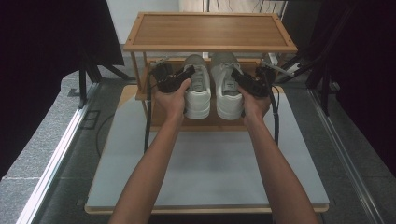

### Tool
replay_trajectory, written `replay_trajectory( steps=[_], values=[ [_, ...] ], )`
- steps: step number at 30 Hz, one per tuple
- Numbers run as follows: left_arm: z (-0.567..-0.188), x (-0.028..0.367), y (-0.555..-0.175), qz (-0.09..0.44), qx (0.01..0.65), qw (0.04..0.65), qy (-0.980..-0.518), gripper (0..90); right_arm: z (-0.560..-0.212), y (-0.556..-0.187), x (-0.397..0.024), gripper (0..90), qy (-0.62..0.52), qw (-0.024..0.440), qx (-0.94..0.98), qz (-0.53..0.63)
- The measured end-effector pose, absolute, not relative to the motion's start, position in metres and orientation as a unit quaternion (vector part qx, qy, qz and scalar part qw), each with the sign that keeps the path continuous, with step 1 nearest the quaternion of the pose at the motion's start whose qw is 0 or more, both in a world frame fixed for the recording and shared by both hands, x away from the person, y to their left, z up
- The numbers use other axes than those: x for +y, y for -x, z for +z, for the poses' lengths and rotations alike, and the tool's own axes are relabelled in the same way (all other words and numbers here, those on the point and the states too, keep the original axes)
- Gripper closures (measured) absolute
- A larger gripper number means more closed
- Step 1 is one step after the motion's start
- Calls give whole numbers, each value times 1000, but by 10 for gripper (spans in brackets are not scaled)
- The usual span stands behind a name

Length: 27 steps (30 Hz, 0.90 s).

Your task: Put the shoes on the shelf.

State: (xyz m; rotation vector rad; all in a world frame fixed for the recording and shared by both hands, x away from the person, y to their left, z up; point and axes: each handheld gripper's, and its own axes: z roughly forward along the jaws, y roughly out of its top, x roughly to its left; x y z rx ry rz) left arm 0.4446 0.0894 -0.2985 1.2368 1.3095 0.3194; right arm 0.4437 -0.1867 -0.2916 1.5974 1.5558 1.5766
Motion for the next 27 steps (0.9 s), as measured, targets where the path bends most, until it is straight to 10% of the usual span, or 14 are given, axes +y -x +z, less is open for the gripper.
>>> replay_trajectory(
  steps=[17, 27],
  values=[
    [-299, 111, -427, 119, 534, 641, -538, 487, -282, -435, -203, 351, -541, 164, 533, 629],
    [-295, 141, -381, 147, 491, 646, -565, 666, -282, -388, -220, 589, -479, 218, 582, 619]
  ],
)
